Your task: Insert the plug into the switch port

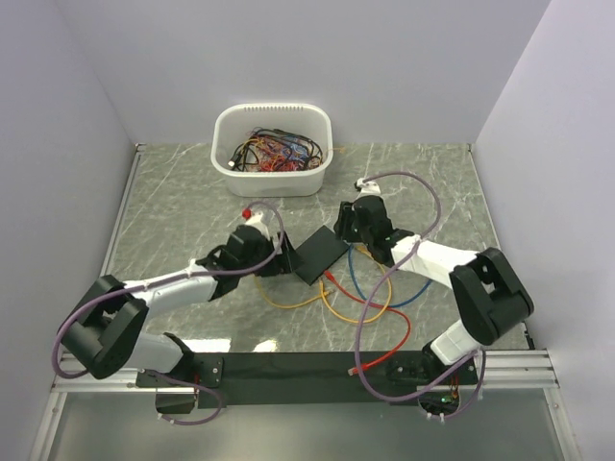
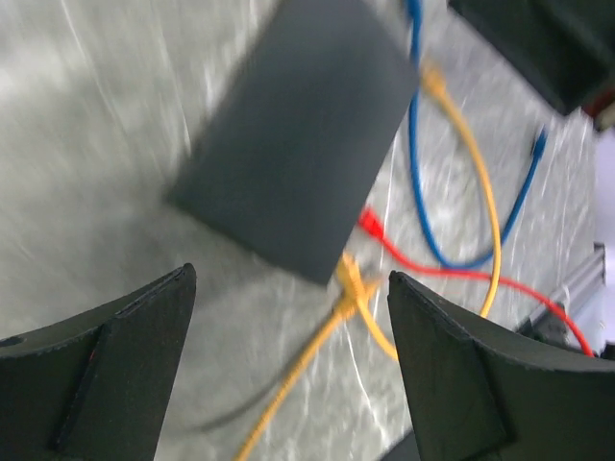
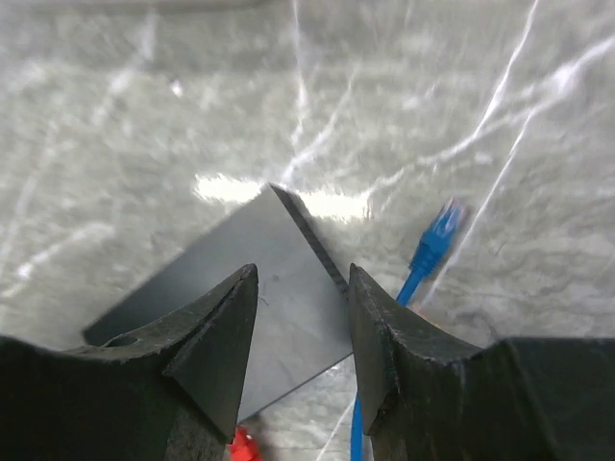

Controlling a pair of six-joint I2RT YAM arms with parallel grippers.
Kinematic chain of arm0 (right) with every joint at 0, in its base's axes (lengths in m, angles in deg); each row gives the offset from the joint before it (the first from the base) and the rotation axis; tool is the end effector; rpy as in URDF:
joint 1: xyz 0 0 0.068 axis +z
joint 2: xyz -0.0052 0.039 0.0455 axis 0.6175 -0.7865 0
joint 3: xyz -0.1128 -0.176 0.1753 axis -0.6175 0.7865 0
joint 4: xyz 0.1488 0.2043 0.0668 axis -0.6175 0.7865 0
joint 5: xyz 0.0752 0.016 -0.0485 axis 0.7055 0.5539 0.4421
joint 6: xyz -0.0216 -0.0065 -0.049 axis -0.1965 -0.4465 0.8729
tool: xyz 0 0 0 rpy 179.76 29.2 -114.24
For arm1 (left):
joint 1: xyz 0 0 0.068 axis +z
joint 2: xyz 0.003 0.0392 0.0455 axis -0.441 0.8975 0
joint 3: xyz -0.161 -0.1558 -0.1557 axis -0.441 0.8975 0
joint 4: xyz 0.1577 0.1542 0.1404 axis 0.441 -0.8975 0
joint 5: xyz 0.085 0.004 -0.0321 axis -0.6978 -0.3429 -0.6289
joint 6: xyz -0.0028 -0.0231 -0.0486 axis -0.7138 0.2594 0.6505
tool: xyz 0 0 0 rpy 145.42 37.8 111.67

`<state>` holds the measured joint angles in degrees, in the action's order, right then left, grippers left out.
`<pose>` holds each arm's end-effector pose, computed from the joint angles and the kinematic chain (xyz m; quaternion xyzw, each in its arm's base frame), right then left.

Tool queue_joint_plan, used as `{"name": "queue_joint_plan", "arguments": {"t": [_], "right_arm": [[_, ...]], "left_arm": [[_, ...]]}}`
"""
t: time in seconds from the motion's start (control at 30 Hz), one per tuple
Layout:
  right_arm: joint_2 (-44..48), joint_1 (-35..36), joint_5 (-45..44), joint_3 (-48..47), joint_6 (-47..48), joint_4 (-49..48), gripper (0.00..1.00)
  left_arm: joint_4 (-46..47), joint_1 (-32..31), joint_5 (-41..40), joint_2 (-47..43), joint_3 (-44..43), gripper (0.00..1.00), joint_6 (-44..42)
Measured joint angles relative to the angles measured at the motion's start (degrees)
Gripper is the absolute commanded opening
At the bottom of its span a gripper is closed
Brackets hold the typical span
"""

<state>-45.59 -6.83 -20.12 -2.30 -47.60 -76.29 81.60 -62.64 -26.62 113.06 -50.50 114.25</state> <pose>0.2789 0.1648 0.2031 -0.0333 0.8676 0.1792 0.4626 0.2181 -0.1663 0.1915 -0.0292 0.8731 -0.3509 0.3372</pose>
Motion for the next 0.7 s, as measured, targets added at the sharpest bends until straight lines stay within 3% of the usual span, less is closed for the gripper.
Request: {"name": "queue_joint_plan", "arguments": {"t": [0.3, 0.7], "right_arm": [[-8.39, -0.55, 5.97, -4.39, -1.62, 3.78, 0.5], [-10.99, -0.59, 4.87, -7.72, -2.86, 6.82, 0.51]], "left_arm": [[6.08, -4.11, -2.43, 2.91, 3.45, 0.87, 8.87], [8.52, -5.14, -3.48, 11.5, -0.9, 0.85, 10.82]]}}
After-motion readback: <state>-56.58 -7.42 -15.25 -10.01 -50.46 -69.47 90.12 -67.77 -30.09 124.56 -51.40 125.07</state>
